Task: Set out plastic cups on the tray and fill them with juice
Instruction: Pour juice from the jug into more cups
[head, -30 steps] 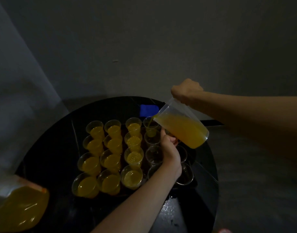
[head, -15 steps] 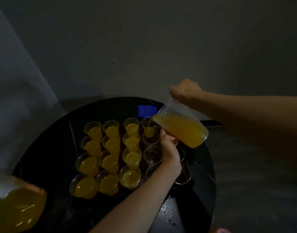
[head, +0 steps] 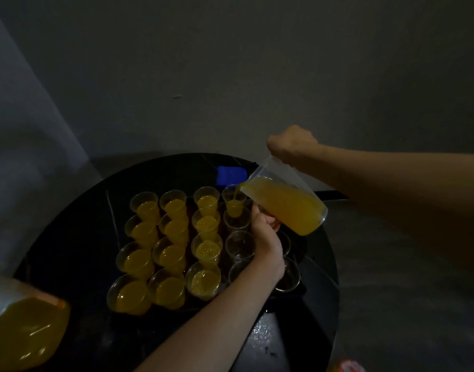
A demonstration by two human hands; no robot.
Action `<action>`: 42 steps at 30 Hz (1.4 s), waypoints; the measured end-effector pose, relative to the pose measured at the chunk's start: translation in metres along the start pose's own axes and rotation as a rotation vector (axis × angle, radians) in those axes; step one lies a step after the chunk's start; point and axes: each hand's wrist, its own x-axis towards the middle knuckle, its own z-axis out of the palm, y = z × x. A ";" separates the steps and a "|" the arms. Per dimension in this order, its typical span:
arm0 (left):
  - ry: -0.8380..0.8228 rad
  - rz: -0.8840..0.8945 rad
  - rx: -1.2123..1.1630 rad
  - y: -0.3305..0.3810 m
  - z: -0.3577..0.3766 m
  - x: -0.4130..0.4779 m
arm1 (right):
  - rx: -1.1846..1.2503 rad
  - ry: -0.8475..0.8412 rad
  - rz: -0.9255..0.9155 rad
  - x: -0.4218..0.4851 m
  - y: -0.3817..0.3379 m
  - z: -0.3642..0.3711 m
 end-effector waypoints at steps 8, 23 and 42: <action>-0.006 -0.003 -0.005 0.005 0.000 -0.003 | 0.011 -0.007 0.002 0.002 -0.002 -0.003; -0.003 -0.001 -0.008 0.003 0.003 -0.006 | 0.012 -0.027 0.000 -0.003 -0.001 -0.008; 0.005 -0.005 -0.012 -0.004 0.000 0.001 | -0.004 -0.030 0.002 0.002 0.000 -0.001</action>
